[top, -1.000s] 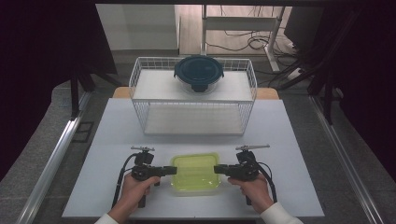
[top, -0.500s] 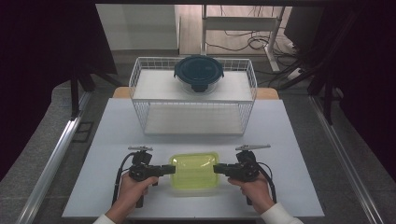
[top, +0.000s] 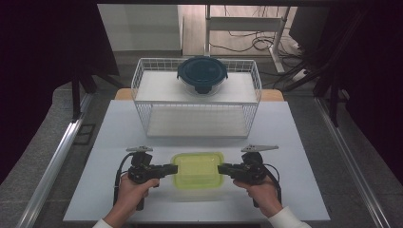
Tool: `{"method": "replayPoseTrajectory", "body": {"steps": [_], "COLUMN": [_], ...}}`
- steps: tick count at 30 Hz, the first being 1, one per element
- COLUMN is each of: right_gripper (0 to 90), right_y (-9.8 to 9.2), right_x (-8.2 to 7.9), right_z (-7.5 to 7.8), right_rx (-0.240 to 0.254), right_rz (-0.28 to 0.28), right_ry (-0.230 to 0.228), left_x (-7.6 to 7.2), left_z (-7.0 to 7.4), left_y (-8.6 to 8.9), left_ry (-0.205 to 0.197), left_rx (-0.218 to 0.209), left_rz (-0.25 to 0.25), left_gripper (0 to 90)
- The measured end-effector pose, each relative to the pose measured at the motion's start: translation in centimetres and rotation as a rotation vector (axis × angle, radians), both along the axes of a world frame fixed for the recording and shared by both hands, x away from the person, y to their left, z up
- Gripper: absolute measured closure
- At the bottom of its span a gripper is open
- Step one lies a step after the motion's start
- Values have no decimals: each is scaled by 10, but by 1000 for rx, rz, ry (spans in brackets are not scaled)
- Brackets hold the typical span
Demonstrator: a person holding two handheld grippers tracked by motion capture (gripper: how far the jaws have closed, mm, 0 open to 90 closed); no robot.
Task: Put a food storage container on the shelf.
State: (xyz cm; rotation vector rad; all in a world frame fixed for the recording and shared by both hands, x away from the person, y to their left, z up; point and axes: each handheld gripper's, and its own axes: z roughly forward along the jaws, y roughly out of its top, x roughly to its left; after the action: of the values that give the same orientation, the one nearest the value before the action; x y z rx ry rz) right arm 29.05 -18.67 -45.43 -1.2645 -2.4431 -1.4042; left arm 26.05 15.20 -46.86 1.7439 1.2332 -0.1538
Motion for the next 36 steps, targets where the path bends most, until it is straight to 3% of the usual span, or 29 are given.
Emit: {"method": "replayPoseTrajectory", "body": {"steps": [14, 21, 24, 36], "right_gripper": [782, 781, 781, 781], "right_y": [-3, -5, -5, 1], "right_x": [1, 5, 8, 19], "right_z": [18, 34, 44, 72], "right_rx": [21, 37, 46, 43], "right_rz": [16, 17, 17, 20], "right_ry": [-41, -75, -98, -152], "left_x": [2, 9, 12, 22], "left_z": [18, 39, 55, 82], "left_y": [1, 0, 2, 5], "left_ry": [-48, -88, -120, -166], "left_rx": [-7, -7, 3, 11], "left_rz": [-13, -16, -21, -14], "left_gripper": [786, 784, 781, 781]}}
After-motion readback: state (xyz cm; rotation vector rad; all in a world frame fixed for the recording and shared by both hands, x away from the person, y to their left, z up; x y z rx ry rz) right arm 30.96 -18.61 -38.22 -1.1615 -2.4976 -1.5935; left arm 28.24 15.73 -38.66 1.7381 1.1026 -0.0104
